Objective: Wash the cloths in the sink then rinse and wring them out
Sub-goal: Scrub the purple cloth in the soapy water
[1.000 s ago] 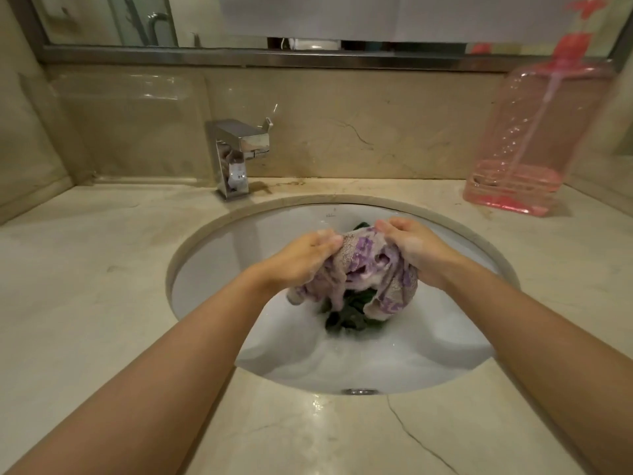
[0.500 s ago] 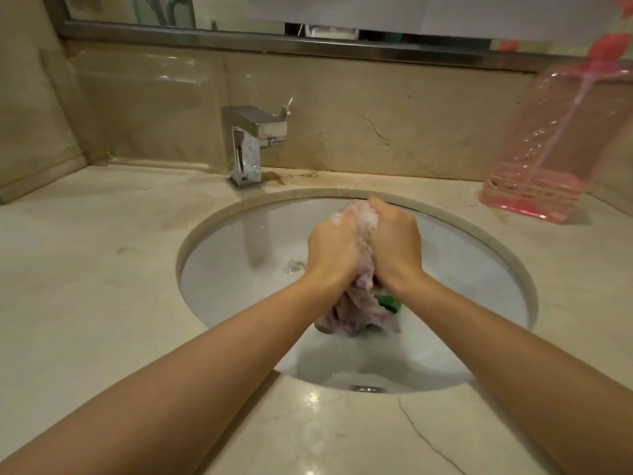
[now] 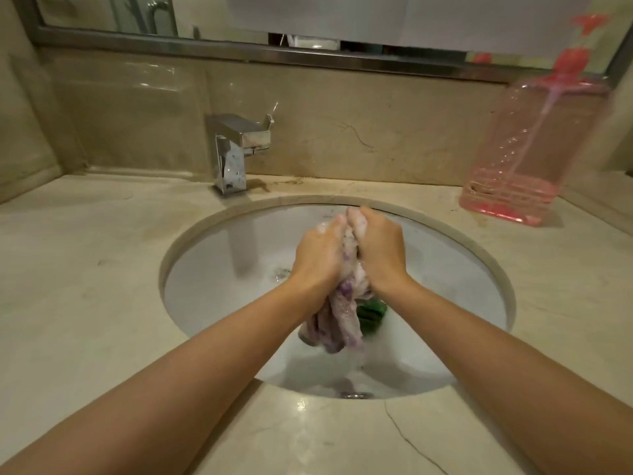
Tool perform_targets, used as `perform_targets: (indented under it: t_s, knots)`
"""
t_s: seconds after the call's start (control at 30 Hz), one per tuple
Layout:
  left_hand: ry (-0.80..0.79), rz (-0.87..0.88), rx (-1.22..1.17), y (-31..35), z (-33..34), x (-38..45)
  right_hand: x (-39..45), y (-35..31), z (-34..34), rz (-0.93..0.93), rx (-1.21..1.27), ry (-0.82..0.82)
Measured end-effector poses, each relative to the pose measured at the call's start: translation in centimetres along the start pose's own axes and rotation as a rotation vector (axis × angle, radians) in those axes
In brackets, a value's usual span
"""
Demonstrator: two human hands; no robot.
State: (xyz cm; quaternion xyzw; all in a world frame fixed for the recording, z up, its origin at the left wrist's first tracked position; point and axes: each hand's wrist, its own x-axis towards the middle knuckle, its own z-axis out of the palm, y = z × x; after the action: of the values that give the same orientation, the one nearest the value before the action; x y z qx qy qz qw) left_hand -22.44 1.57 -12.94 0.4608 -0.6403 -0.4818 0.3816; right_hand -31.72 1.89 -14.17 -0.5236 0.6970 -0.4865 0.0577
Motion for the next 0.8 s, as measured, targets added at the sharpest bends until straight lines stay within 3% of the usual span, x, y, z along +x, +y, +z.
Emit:
perform_targets:
  t_s: [0.13, 0.23, 0.3, 0.43, 0.57, 0.67, 0.73, 0.8]
  knots:
    - [-0.115, -0.053, 0.116, -0.6, -1.0, 1.5, 0.7, 1.3, -1.1, 0.05, 0.0, 0.085]
    - [-0.348, -0.221, 0.257, -1.9, -2.7, 2.1, 1.2, 2.3, -2.6, 0.084, 0.079, 0.172]
    - [-0.51, -0.22, 0.192, -1.7, -3.5, 1.8, 1.5, 2.8, -2.9, 0.106, 0.112, 0.167]
    - [-0.647, -0.196, 0.139, -1.5, -4.2, 2.0, 1.9, 3.4, -2.6, 0.17, 0.134, 0.151]
    - [-0.6, -0.212, 0.23, -1.6, -4.7, 2.2, 2.3, 4.4, -2.8, 0.305, 0.071, 0.155]
    - [-0.529, -0.224, 0.349, -2.0, -4.7, 2.3, 2.6, 4.7, -3.2, 0.54, 0.066, 0.139]
    - [-0.452, -0.211, 0.295, -2.3, -4.6, 2.4, 2.7, 5.1, -3.6, 0.677, -0.04, 0.008]
    - [-0.414, -0.142, 0.193, -2.3, -4.5, 2.4, 2.7, 5.5, -3.4, 0.662, -0.259, -0.173]
